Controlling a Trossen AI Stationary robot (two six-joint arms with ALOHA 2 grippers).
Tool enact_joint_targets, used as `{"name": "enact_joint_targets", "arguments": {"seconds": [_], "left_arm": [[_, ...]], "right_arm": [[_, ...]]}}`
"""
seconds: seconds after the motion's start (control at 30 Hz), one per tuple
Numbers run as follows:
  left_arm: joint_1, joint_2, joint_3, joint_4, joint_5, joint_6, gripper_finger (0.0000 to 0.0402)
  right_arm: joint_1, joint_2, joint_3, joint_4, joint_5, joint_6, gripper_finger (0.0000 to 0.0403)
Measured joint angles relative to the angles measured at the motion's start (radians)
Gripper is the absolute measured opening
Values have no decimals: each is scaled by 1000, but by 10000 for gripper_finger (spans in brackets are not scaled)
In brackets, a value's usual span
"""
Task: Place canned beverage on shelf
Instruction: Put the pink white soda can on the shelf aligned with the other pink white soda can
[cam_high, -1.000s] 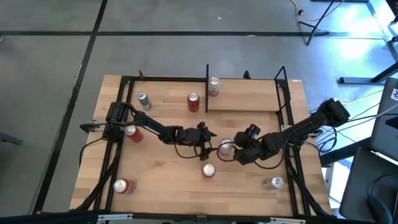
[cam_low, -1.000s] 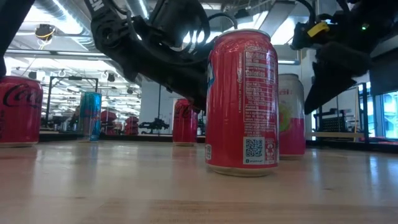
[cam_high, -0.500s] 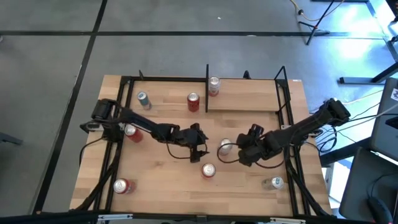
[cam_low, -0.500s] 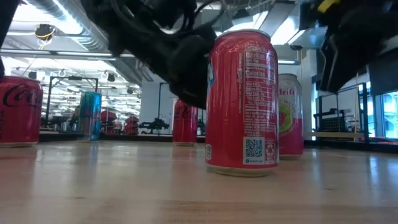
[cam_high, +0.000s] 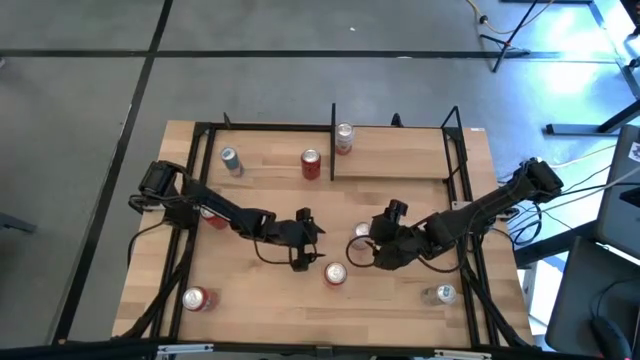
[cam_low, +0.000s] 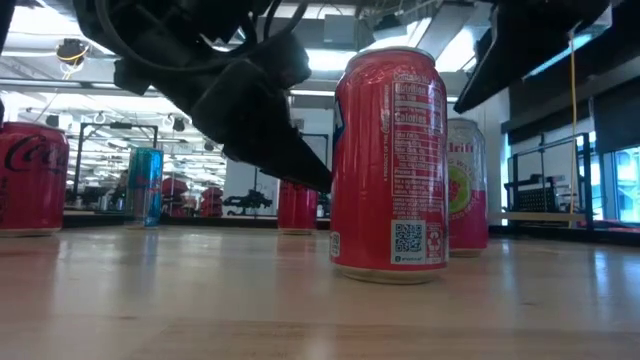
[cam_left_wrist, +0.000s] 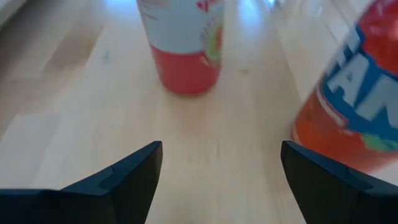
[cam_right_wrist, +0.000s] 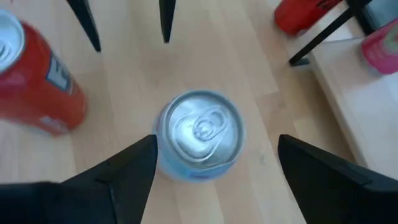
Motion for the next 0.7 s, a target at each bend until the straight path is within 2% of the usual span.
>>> {"name": "enact_joint_targets", "arguments": {"seconds": [0.13,0.47,0.6,0.7], "left_arm": [[0,0,1,5,0,-7,315],[1,0,1,17,0,-21,315],[0,0,0,17,0,-21,315],[0,0,0,17,0,-21,315]], "right_arm": [[-23,7,-11,25,17,-8,317],[-85,2,-155,321,-56,-69,317],[-85,3,-159,343,-61,-96,313],[-85,3,-161,336,-61,-99,294]]}}
